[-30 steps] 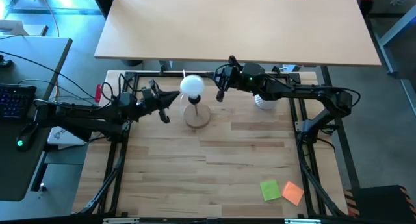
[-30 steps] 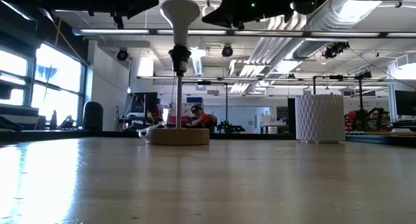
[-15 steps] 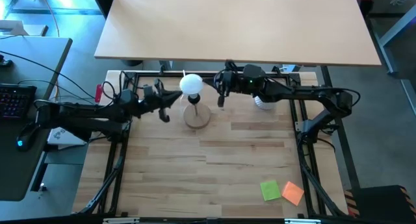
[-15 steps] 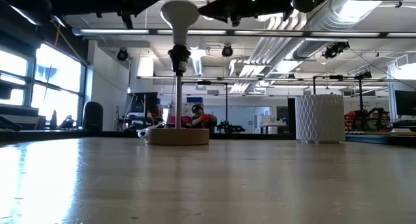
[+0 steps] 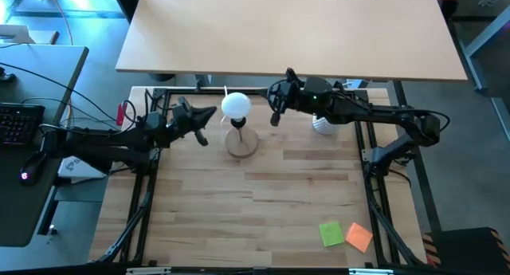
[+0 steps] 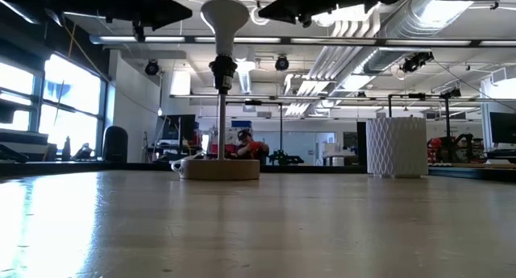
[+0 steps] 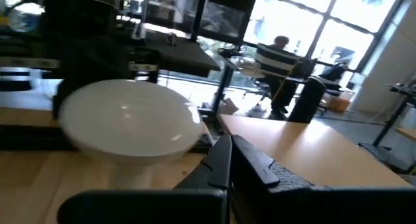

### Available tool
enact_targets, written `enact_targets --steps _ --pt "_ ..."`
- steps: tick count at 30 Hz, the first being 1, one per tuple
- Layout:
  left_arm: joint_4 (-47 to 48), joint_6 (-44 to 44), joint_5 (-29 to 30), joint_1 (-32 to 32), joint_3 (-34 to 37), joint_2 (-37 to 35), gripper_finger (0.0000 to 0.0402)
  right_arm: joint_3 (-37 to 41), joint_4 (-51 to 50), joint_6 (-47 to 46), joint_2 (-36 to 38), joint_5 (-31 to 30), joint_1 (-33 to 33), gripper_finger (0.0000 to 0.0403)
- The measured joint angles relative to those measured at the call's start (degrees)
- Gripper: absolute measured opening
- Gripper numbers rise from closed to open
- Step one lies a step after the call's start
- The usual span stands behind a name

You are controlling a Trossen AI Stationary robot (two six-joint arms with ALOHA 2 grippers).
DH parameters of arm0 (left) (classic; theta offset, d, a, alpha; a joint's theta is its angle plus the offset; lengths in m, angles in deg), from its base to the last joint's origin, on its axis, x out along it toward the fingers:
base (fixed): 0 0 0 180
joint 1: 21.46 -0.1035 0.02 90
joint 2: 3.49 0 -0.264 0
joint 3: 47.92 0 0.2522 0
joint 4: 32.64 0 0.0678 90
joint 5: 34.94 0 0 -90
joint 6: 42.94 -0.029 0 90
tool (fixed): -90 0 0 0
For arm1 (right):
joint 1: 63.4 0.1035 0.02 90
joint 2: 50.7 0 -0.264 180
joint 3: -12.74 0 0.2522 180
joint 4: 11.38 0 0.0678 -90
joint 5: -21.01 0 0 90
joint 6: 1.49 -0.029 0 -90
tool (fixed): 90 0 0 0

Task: Screw lightbulb
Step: Remove the lightbulb from the lamp

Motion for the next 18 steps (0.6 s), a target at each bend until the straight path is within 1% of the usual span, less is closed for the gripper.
enact_targets --steps 1,2,4,7,8,13,15,18 --pt "0.8 -0.1 2.6 -0.1 0.0 -0.4 0.0000 0.0 -1.2 0.0 0.6 0.8 0.4 0.0002" --pt "0.9 -0.1 3.9 -0.3 0.0 -0.5 0.0000 0.0 -2.1 -0.2 1.1 1.8 0.7 0.0002" --pt "1.0 -0.1 4.0 -1.2 0.0 -0.3 0.0000 0.0 -3.7 -1.0 1.4 4.8 1.2 0.0002" --pt "-0.9 1.7 -0.9 -2.7 0.0 1.0 0.0000 0.0 -4.3 -2.5 0.9 8.7 1.5 0.0002" --pt "-1.6 2.7 -2.5 -3.2 0.0 1.7 0.0000 0.0 -3.9 -2.9 0.5 8.8 1.5 0.0002" --pt "-7.1 5.6 -9.2 -4.5 0.0 5.7 0.0000 0.0 -1.2 -3.6 -2.3 8.4 0.7 0.0002" --pt "-9.6 6.0 -12.1 -4.5 0.0 7.1 0.0000 0.0 0.8 -3.6 -3.3 7.2 -0.1 0.0002" --pt "-10.8 7.5 -17.0 -3.5 0.0 7.7 0.0000 0.0 2.7 -3.8 -4.5 5.4 -0.8 0.0002"
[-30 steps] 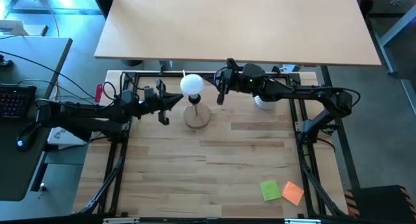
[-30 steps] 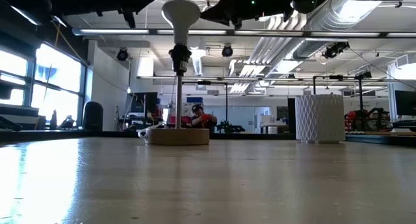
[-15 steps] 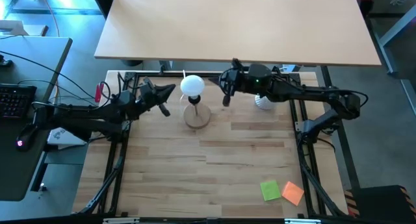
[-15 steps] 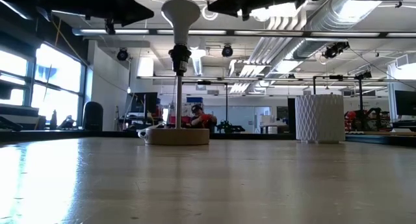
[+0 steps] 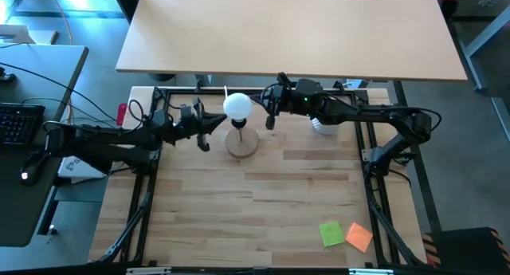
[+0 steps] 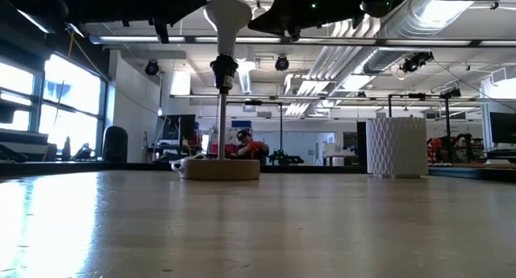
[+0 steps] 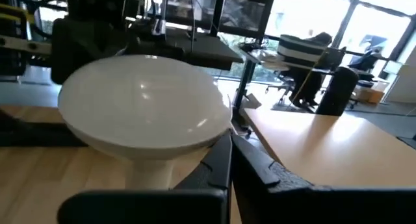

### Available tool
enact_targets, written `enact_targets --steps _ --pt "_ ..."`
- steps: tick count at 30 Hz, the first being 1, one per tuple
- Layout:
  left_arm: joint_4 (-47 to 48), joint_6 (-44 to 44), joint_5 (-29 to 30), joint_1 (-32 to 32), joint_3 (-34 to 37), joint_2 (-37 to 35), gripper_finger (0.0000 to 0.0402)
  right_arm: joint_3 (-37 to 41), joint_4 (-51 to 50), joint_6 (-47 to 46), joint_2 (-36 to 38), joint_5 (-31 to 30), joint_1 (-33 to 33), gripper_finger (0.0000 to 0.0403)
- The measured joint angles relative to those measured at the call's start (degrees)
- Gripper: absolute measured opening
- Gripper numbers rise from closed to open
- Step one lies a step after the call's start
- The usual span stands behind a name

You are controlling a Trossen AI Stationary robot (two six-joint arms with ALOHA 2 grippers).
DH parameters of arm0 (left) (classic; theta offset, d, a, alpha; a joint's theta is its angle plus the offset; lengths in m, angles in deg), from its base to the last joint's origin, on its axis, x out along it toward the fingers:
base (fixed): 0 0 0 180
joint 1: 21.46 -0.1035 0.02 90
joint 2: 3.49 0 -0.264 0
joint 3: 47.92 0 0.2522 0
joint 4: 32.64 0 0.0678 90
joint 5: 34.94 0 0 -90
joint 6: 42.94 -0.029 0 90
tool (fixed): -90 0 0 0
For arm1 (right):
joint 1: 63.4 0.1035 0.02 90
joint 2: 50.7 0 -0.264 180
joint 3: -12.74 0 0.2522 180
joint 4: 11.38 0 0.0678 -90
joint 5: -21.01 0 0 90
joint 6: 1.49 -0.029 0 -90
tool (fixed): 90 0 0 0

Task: Screw lightbulb
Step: Remove the lightbulb from the lamp

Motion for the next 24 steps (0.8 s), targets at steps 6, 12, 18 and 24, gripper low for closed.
enact_targets --steps 6,12,18,24 --pt "1.0 0.2 -0.1 3.3 -0.1 -0.8 0.0000 0.0 0.1 -0.6 0.0 -2.9 -2.3 0.0002" --pt "10.8 -3.0 12.7 4.2 -0.1 -4.6 0.0000 0.0 -4.7 1.6 4.0 -2.2 -1.4 0.0002" --pt "12.3 -4.0 18.7 1.6 -0.1 -5.9 0.0000 0.0 -9.2 0.0 6.5 8.2 0.6 0.0002" --pt "4.0 -1.7 6.3 -1.9 -0.1 -2.9 0.0000 0.0 -7.4 -1.2 4.2 10.5 0.6 0.0002"
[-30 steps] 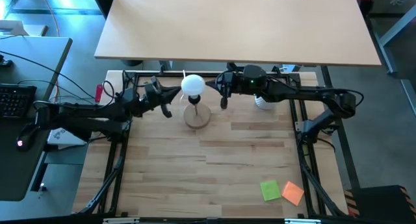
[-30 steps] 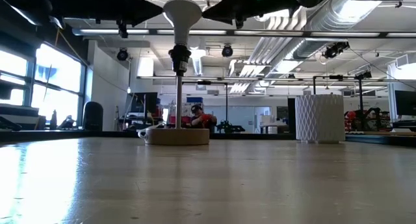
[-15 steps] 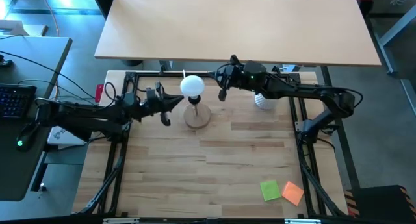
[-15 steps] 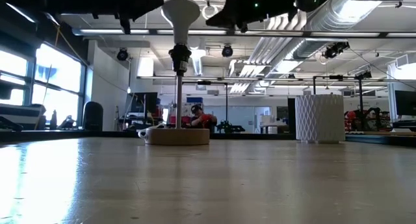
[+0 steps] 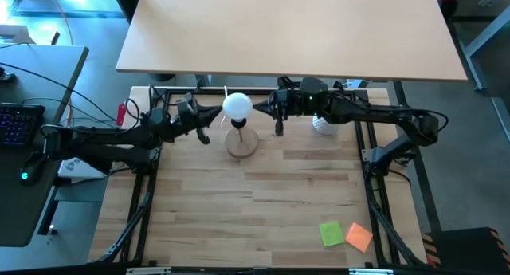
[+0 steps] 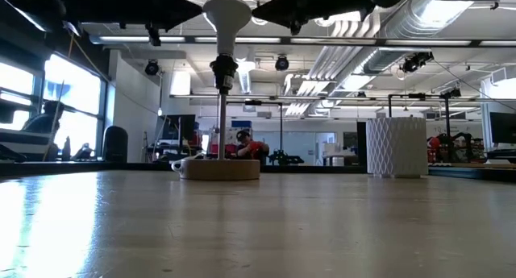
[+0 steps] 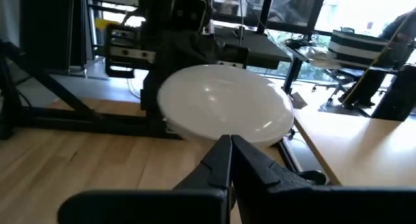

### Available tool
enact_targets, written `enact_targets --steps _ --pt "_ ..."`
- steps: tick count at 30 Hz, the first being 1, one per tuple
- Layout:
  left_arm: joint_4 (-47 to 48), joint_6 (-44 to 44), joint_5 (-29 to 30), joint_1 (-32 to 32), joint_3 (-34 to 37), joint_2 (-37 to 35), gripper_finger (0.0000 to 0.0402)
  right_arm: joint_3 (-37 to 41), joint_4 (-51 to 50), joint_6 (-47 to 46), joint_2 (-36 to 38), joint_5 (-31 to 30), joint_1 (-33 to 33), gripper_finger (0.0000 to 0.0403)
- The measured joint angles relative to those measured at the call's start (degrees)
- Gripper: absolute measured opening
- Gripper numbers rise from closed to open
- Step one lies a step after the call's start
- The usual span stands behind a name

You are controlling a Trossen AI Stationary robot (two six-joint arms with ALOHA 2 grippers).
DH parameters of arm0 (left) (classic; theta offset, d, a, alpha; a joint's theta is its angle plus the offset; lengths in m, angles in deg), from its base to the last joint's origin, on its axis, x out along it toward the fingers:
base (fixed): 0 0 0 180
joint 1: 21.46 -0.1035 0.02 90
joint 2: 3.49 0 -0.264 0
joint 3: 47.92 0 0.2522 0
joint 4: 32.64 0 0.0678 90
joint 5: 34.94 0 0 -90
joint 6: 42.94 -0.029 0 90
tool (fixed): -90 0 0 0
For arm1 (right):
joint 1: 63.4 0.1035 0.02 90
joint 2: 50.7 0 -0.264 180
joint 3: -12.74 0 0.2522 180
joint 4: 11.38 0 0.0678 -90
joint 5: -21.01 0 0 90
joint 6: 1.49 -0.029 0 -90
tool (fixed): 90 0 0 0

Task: Screw lightbulb
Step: Remove the lightbulb from the lamp

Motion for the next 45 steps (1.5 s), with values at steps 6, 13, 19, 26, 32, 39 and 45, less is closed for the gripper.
enact_targets --steps 6,13,19,26,32,39,45 --pt "-2.5 2.7 -8.4 0.7 0.1 2.0 0.0000 0.0 5.8 -0.8 -3.3 -4.8 -2.2 0.0002" --pt "-0.6 2.7 -8.4 4.8 0.1 1.7 0.0000 0.0 7.4 -0.6 -3.7 -12.6 -4.1 0.0002" --pt "11.7 1.9 4.8 4.5 0.0 -2.1 0.0000 0.0 2.5 0.9 -0.3 0.3 -3.6 0.0002" --pt "8.7 2.7 4.5 -1.5 0.0 -4.0 0.0000 0.0 2.1 -0.3 0.2 12.3 -2.8 0.0002" --pt "2.9 7.2 -7.0 -4.5 0.0 -2.0 0.0000 0.0 7.3 -0.5 -4.0 11.4 -3.0 0.0002" --pt "4.0 11.5 -14.5 -0.5 0.1 -1.7 0.0000 0.0 9.7 -0.5 -4.8 -10.3 -4.5 0.0002" --pt "8.8 9.6 -5.3 2.0 0.0 -3.3 0.0000 0.0 8.2 -0.3 -4.5 -9.9 -5.2 0.0002"
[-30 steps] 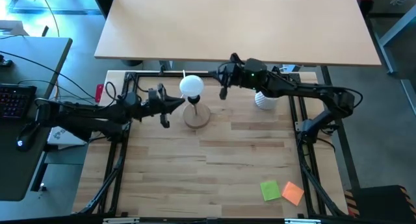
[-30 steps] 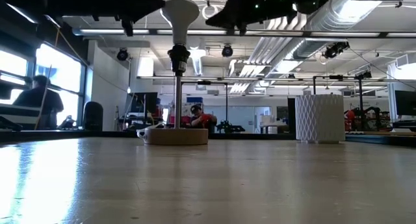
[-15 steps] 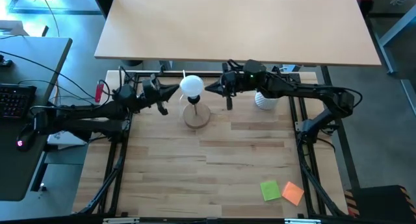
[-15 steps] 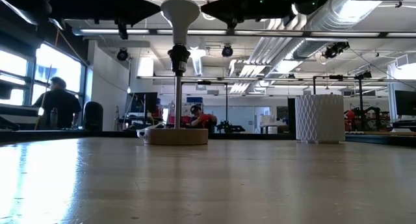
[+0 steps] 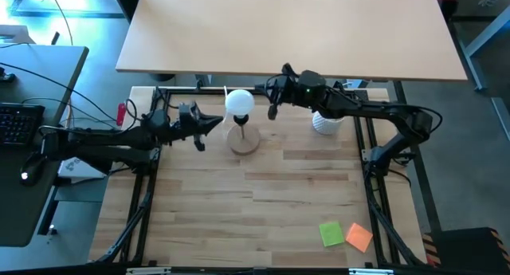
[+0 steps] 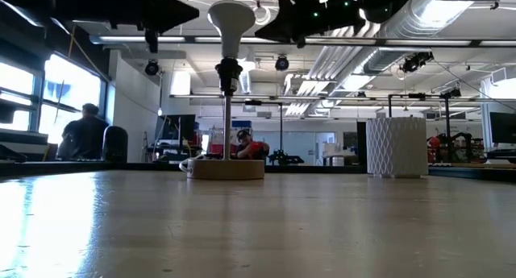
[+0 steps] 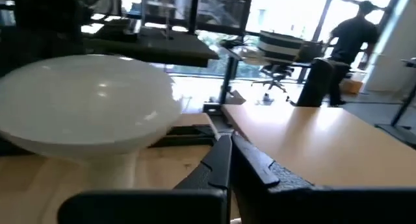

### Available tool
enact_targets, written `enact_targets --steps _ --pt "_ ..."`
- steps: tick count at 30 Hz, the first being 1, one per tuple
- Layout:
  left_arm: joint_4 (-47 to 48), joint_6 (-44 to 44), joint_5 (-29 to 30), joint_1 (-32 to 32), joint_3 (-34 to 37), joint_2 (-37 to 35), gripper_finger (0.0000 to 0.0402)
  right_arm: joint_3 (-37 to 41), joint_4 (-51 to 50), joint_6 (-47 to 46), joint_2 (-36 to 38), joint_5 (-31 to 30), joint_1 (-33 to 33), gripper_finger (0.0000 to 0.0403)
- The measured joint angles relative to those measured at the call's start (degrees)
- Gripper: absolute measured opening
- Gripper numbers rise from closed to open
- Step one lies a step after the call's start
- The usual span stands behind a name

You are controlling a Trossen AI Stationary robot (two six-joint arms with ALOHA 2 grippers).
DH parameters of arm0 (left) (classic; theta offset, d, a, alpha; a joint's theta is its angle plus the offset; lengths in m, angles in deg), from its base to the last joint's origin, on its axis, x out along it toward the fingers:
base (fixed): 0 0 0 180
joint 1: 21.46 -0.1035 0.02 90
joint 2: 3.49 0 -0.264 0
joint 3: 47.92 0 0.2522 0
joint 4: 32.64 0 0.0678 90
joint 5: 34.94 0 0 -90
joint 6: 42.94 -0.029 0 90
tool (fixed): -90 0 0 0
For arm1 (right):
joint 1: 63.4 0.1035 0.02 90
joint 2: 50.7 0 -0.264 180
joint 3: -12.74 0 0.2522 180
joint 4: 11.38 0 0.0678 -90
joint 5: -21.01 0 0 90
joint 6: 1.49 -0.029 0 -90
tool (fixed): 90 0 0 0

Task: Screw lightbulb
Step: Remove the lightbulb from the lamp

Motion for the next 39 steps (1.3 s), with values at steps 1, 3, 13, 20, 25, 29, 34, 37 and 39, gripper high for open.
enact_targets --steps 1,3,13,20,25,29,34,37,39 --pt "1.2 -0.4 2.0 0.0 0.0 -0.5 0.0000 0.0 -0.8 0.2 0.3 0.9 0.2 0.0002" --pt "3.1 -0.9 5.8 -0.5 0.0 -1.1 0.0000 0.0 -1.7 1.0 1.4 2.8 0.9 0.0002" --pt "-1.7 -2.1 6.1 -8.1 0.0 0.4 0.0000 0.0 -4.3 2.1 4.7 15.6 4.5 0.0002" --pt "-11.9 3.3 -5.9 -10.4 0.0 5.9 0.0000 0.0 -3.4 2.3 2.4 11.0 3.9 0.0002" --pt "-18.6 6.4 -17.0 -7.4 0.0 9.2 0.0000 0.0 -3.6 3.0 2.1 -0.6 2.1 0.0002" --pt "-17.1 6.2 -16.1 -4.9 0.0 8.7 0.0000 0.0 -3.4 3.2 2.2 -5.7 0.8 0.0002" --pt "-8.4 4.1 -9.4 -4.5 0.0 5.9 0.0000 0.0 -6.6 4.6 4.0 -4.1 1.7 0.0002" --pt "-2.4 2.2 -1.8 -5.8 0.0 4.3 0.0000 0.0 -9.1 5.3 6.0 -0.3 3.6 0.0002" --pt "-2.3 0.7 1.1 -7.2 0.0 4.1 0.0000 0.0 -11.2 6.0 6.9 4.5 4.9 0.0002"
